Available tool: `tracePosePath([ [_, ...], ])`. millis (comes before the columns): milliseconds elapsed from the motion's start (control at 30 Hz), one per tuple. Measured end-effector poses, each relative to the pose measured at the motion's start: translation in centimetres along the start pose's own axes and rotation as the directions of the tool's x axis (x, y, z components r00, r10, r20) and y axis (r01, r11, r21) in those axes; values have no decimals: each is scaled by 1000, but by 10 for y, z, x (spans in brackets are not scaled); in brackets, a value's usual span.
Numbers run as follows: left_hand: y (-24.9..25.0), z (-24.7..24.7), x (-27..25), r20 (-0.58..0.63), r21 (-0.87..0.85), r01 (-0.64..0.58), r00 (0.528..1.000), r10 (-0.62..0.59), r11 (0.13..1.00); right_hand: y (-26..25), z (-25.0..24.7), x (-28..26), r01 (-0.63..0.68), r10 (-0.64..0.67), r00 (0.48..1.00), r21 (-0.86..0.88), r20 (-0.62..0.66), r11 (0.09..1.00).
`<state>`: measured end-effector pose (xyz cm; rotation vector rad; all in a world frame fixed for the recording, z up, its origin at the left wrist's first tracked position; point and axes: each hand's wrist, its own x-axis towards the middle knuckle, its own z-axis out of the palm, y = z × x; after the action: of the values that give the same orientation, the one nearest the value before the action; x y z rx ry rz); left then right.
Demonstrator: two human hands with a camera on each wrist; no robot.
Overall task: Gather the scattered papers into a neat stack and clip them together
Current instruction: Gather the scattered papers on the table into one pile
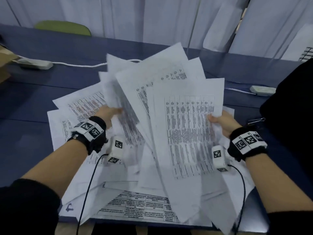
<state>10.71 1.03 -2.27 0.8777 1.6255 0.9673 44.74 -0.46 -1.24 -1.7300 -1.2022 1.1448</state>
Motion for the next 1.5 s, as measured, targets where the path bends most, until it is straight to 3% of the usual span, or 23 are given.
tracePosePath([
  [100, -5, 21, -16, 191, 8, 27, 981, -28, 1000, -3, 16, 2, -6, 7, 997, 19, -75, 1000],
  [200, -8, 39, -28, 196, -95, 46, 980, -27, 994, -5, 36, 4, -48, 24, 983, -135, -180, 990],
  [267, -11, 40, -23, 231, -194, 82, 972, -36, 978, -5, 48, 2, -73, 49, 985, -147, -163, 986],
  [367, -14, 37, -17, 283, -157, 17, 959, 28, 987, -6, 60, -1, -130, 125, 985, -29, -122, 991],
  [500, -13, 38, -21, 287, -159, -39, 954, 84, 987, -5, 55, 3, -220, 258, 949, 205, -181, 954],
  [633, -16, 39, -21, 328, -152, -24, 942, 73, 988, 0, 56, 0, -239, 320, 936, 402, -147, 884],
  [800, -14, 38, -24, 390, -61, -114, 912, 129, 992, 5, 58, -7, -226, 265, 963, 423, -37, 878],
  [933, -7, 24, -23, 507, -96, -64, 855, 104, 993, 1, 50, -12, -150, 162, 987, 444, 10, 883],
  [1033, 5, 29, -21, 498, -29, -131, 858, 128, 991, -3, 43, -12, -33, 83, 991, 408, -106, 913],
  [1133, 20, 18, -13, 437, 117, -195, 891, 125, 974, -6, 24, -23, -54, 113, 985, 383, -133, 922],
  [1200, 24, -2, -2, 314, 445, -218, 946, 77, 869, 3, 6, -28, -107, 131, 988, 263, -76, 959],
  [1267, 20, -23, 13, 135, 761, -125, 990, 33, 636, 10, -5, -36, -145, 157, 981, 111, -114, 983],
  [1300, 15, -31, 20, 61, 834, -55, 998, 7, 549, 15, -10, -35, -158, 162, 976, 36, -145, 987],
  [1367, 6, -38, 24, -19, 883, 54, 997, -79, 467, 23, -14, -30, -194, 185, 970, -49, -156, 980],
  [1433, -1, -36, 21, 0, 925, 53, 990, -140, 376, 21, -12, -22, -254, 236, 963, -136, -133, 958],
  [1500, -3, -30, 18, 86, 926, -26, 986, -144, 376, 16, -8, -16, -272, 265, 962, -226, -64, 935],
])
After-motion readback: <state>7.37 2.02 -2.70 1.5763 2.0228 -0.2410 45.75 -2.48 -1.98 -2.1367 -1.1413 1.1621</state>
